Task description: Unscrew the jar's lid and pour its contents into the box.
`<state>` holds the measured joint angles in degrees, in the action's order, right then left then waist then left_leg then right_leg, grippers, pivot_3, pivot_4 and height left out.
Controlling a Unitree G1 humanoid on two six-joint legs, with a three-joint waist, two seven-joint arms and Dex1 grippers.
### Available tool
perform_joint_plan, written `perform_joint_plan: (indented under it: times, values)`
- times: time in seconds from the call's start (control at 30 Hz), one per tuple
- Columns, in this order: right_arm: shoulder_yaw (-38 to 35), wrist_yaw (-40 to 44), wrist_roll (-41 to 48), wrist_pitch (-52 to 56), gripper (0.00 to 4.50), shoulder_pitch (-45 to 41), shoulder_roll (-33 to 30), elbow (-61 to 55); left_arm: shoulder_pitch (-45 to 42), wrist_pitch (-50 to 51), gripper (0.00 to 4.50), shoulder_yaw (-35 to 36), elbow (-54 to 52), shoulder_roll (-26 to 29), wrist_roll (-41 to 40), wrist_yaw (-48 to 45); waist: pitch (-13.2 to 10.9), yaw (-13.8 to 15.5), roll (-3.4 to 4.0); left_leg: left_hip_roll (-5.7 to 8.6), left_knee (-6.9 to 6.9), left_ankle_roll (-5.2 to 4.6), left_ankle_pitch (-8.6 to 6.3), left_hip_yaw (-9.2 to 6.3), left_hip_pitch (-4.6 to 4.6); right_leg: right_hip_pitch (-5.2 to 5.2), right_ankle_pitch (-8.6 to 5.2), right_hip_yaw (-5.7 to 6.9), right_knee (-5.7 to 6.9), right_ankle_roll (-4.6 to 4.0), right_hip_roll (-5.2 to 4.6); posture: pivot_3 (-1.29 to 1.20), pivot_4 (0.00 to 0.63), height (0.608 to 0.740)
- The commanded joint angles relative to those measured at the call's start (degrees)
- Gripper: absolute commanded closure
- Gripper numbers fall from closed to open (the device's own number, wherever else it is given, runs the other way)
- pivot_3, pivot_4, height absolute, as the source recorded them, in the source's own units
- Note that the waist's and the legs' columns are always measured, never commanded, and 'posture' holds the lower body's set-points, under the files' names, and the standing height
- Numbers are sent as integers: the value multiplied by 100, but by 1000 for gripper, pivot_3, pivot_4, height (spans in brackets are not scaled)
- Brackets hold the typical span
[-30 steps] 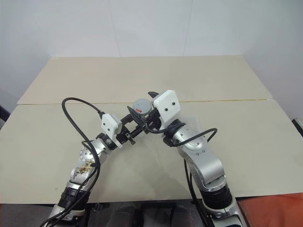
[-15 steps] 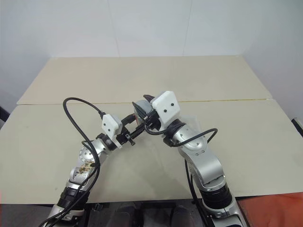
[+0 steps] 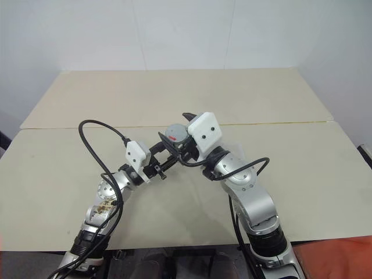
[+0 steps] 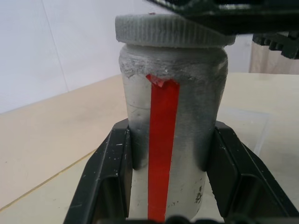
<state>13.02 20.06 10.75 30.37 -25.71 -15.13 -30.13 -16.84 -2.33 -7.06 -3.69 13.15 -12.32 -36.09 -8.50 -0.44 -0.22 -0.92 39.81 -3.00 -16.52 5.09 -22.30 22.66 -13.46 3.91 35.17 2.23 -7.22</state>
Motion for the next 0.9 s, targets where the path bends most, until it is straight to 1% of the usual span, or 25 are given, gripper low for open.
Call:
perform_joint_plan:
  times: [0.03, 0.27, 0.37, 0.43, 0.47, 0.5, 0.77, 0.83, 0.9]
  values:
    - [42, 51, -10, -28, 32, 5, 33, -187, -32, -54, 2629, 19, -273, -1, -41, 15, 0, -4, 0, 0, 0, 0, 0, 0, 0, 0, 0, 0, 0, 0, 0, 0, 150, 740]
    - [33, 96, -58, -72, 32, 68, 80, -83, -15, -57, 2629, 17, -267, -11, -32, 35, 0, -5, 0, 0, 0, 0, 0, 0, 0, 0, 0, 0, 0, 0, 0, 0, 150, 740]
    - [12, 103, -61, -62, 621, 66, 90, -29, -17, -47, 2629, 13, -278, -15, -41, 36, 0, -8, 0, -1, 0, 0, 0, 0, 0, 0, 0, 0, 0, 0, 0, 0, 150, 740]
    - [9, 79, -85, -71, 1216, 76, 105, 15, -19, -44, 2629, 12, -285, -11, -47, 29, 0, -8, 0, -1, 0, 0, 0, 0, 0, 0, 0, 0, 0, 0, 0, 0, 150, 740]
    - [2, 71, -88, -64, 1595, 86, 110, 15, -15, -43, 2629, 7, -294, -11, -44, 31, 0, -9, 0, -1, 0, 0, 0, 0, 0, 0, 0, -1, 0, 0, 0, 0, 150, 740]
    - [12, 67, -109, -65, 1718, 89, 109, 25, -20, -40, 2629, 13, -285, -5, -51, 23, 0, -9, 0, -1, 0, 0, 0, 0, 0, 0, 0, -1, 0, 0, 0, 0, 150, 740]
    - [-23, 154, -65, -114, 1718, 118, 100, -6, 33, -2, 2629, -19, -299, 90, -117, -136, 0, -11, 0, -1, 0, 0, 0, 0, 0, 0, 0, -1, 0, 0, 0, 0, 150, 740]
    - [-115, 445, 166, -193, 1718, 138, 11, -13, 76, 124, 2629, -41, -442, 200, -370, -429, 0, -16, 0, -1, 0, 0, 0, 0, 0, 0, 0, -1, 0, 0, 0, 0, 150, 740]
    - [-233, 909, 474, -312, 1718, 145, -158, -6, 124, 379, 2629, -41, -687, 352, -804, -813, 0, -23, 0, -3, -1, 0, 0, 0, 0, 0, 0, -1, -1, 0, 0, 0, 150, 740]
